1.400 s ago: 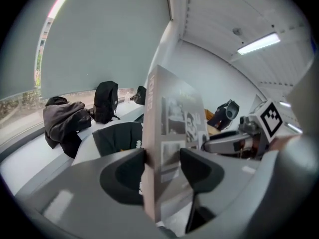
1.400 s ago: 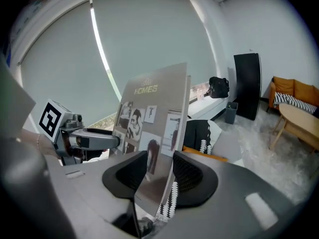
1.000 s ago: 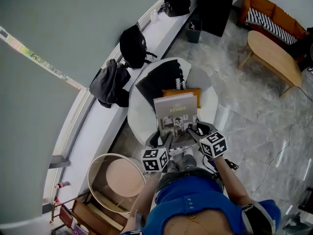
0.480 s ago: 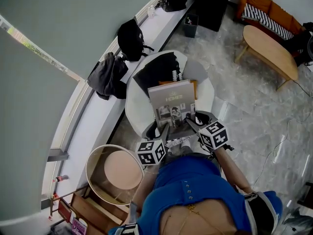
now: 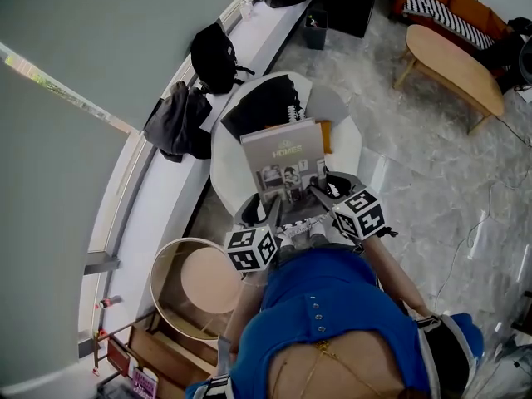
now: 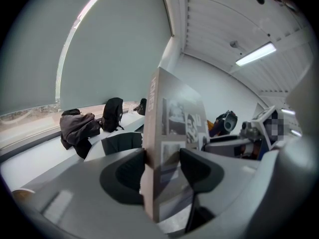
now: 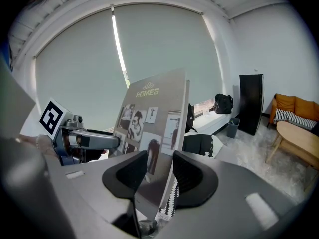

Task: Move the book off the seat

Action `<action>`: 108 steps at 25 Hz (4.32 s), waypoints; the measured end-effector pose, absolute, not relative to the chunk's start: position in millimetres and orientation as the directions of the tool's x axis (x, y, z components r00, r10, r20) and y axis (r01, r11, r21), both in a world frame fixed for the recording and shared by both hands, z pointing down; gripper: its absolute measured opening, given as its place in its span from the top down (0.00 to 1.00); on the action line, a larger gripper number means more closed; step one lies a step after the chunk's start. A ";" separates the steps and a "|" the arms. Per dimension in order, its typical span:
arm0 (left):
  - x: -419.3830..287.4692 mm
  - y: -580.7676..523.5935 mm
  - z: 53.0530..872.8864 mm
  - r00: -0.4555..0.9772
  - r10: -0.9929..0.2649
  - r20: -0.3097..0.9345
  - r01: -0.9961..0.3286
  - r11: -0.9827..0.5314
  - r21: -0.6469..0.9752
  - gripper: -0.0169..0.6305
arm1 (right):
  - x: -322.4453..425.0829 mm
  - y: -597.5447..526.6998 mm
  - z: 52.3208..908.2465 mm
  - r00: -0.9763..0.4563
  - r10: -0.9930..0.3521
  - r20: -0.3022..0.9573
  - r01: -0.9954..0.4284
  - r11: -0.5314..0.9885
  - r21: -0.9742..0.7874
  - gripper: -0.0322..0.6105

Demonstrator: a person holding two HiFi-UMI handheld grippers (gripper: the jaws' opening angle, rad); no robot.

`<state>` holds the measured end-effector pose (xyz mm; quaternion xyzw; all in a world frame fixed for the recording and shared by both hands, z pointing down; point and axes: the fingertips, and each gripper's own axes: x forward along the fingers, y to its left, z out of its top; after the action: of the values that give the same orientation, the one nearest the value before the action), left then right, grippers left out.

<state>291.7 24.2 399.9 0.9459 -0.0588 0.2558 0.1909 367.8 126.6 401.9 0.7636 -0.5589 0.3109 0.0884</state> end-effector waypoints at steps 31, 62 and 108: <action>295.0 32.6 401.5 0.857 -0.024 0.514 -0.230 -0.912 0.340 0.64 | 372.0 135.0 403.4 0.174 -0.799 0.576 -0.905 -0.360 -0.226 0.70; 156.9 17.0 454.7 0.694 -0.431 0.577 -0.676 -0.666 0.316 0.64 | 274.9 65.5 462.6 -0.305 -0.760 0.574 -0.941 0.146 -0.307 0.70; -403.1 -31.7 441.0 0.268 -0.793 0.548 -0.923 -0.048 0.382 0.65 | -280.0 -71.9 445.4 -0.698 -0.370 0.614 -0.624 0.734 -0.268 0.70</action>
<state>-403.1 -31.7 441.0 0.7175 -0.5977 0.0945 0.3450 -280.0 -71.9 445.4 0.2790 -0.8908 0.2353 0.2708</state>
